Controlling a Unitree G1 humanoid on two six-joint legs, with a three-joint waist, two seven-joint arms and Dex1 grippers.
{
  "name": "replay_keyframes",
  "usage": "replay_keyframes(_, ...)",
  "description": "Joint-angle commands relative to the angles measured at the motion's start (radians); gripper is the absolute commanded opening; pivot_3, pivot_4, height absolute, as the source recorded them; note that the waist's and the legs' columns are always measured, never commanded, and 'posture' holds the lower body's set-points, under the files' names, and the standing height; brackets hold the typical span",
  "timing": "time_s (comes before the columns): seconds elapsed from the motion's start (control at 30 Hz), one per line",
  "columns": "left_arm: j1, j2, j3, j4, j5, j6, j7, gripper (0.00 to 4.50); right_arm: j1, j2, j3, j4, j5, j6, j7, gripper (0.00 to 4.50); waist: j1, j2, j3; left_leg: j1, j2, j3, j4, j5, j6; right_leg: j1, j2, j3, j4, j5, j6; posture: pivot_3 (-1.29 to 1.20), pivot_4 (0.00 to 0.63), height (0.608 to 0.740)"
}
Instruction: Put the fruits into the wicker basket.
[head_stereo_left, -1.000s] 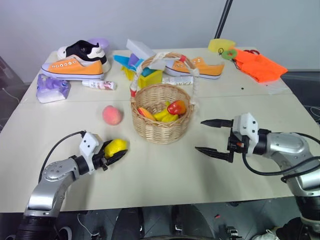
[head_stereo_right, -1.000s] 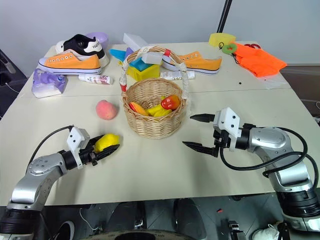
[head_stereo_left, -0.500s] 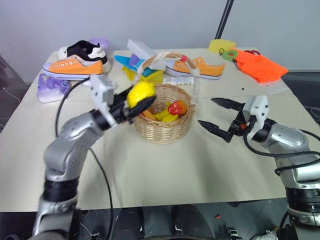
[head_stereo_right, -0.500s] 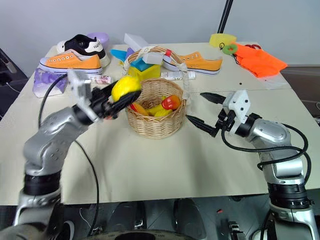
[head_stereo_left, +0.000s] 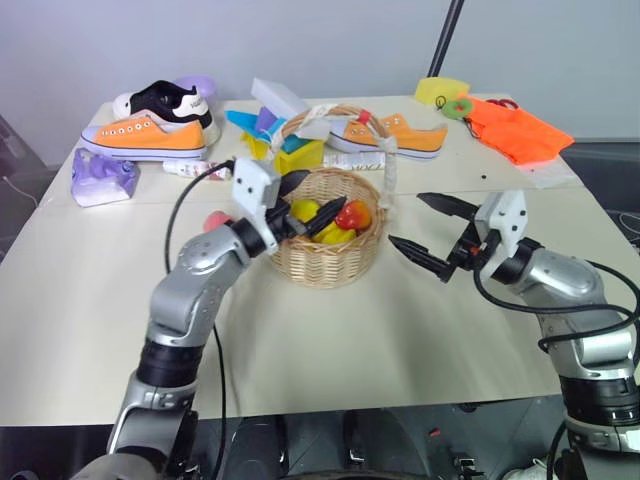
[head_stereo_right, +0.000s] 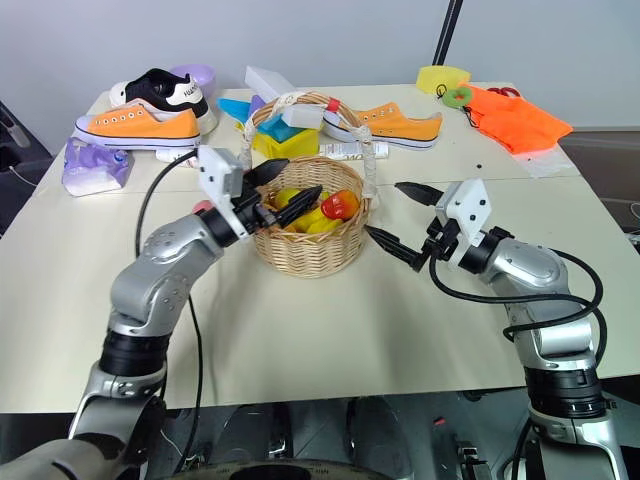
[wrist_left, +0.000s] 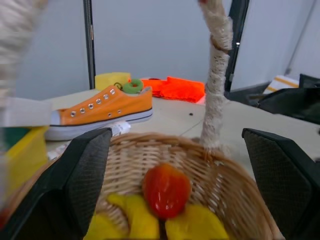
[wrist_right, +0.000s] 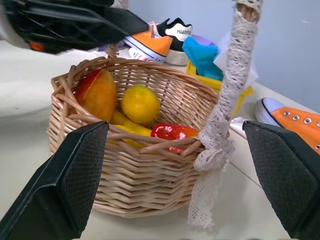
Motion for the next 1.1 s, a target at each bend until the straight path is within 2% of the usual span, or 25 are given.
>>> replay_keyframes(0.03, 0.115, 0.1, 0.166, -0.155, -0.11, 0.058, -0.026, 4.44, 0.018, -0.037, -0.002, -0.095, 0.046, 0.027, 0.047, 4.5, -0.003, 0.0, 0.0, 0.0, 0.0, 0.0, 0.0, 0.0, 0.0, 0.0, 0.0, 0.0, 0.0, 0.0, 0.0, 0.0, 0.15, 0.74)
replay_keyframes(0.1, 0.176, 0.129, 0.259, -0.14, -0.149, 0.059, -0.016, 4.44, 0.02, -0.046, 0.024, -0.153, 0.079, 0.07, 0.059, 4.5, 0.0, 0.001, 0.0, 0.0, 0.001, 0.0, -0.001, 0.0, 0.0, 0.0, 0.0, 0.0, 0.0, 0.0, 0.0, 0.0, 0.15, 0.74)
replay_keyframes(0.17, 0.197, 0.147, 0.301, -0.112, -0.159, 0.054, -0.01, 4.44, 0.015, -0.046, 0.04, -0.186, 0.095, 0.097, 0.06, 4.5, 0.004, 0.001, 0.0, 0.001, 0.001, -0.001, 0.0, 0.0, 0.0, 0.0, 0.0, 0.0, 0.001, 0.0, 0.0, 0.0, 0.15, 0.74)
replay_keyframes(0.2, 0.203, 0.155, 0.311, -0.101, -0.155, 0.051, -0.01, 4.44, 0.014, -0.049, 0.048, -0.197, 0.096, 0.105, 0.063, 4.5, 0.007, 0.0, 0.0, 0.0, 0.001, -0.001, 0.0, 0.0, 0.0, 0.0, 0.0, 0.0, 0.001, 0.0, 0.0, 0.0, 0.15, 0.74)
replay_keyframes(0.33, 0.17, 0.174, 0.32, 0.096, 0.006, -0.068, 0.053, 4.44, -0.017, -0.064, 0.123, -0.21, 0.041, 0.097, 0.087, 4.5, 0.013, 0.0, 0.0, 0.0, -0.002, 0.0, 0.002, 0.0, 0.0, 0.001, -0.003, -0.001, 0.0, -0.002, -0.004, 0.0, 0.15, 0.74)
replay_keyframes(0.43, 0.116, 0.131, 0.32, 0.212, 0.008, -0.096, 0.081, 4.44, -0.035, -0.058, 0.142, -0.208, 0.028, 0.091, 0.08, 4.5, 0.023, -0.001, 0.0, 0.0, -0.002, 0.0, 0.002, 0.0, 0.0, 0.001, -0.003, -0.001, 0.0, -0.002, -0.004, 0.0, 0.15, 0.74)
replay_keyframes(0.63, 0.048, 0.136, 0.222, 0.384, 0.099, -0.133, 0.028, 4.44, -0.048, -0.036, 0.146, -0.225, 0.049, 0.109, 0.059, 4.5, 0.026, -0.001, 0.0, -0.001, -0.002, 0.0, 0.001, -0.001, 0.001, 0.0, -0.003, -0.001, 0.0, 0.0, 0.0, 0.0, 0.15, 0.74)
replay_keyframes(0.77, -0.009, 0.121, 0.188, 0.478, 0.111, -0.135, -0.01, 4.44, -0.055, -0.023, 0.145, -0.252, 0.061, 0.134, 0.034, 4.5, 0.025, -0.001, 0.0, -0.001, -0.002, 0.0, 0.001, -0.001, 0.001, 0.0, -0.003, -0.002, 0.0, 0.0, 0.0, 0.0, 0.15, 0.74)
replay_keyframes(0.97, -0.003, 0.133, 0.137, 0.485, 0.145, -0.095, -0.039, 4.44, -0.057, -0.013, 0.126, -0.28, 0.099, 0.171, 0.004, 4.5, 0.021, -0.001, 0.0, -0.001, -0.001, 0.001, 0.001, -0.001, 0.001, 0.0, -0.003, -0.001, 0.0, 0.0, 0.0, 0.0, 0.15, 0.74)
replay_keyframes(1.1, -0.022, 0.13, 0.106, 0.507, 0.203, -0.151, -0.031, 4.44, -0.056, -0.019, 0.119, -0.27, 0.103, 0.17, 0.0, 4.5, 0.022, -0.001, 0.0, -0.001, -0.001, 0.001, 0.001, -0.001, 0.001, 0.0, -0.003, -0.001, 0.0, 0.0, 0.0, 0.0, 0.15, 0.74)
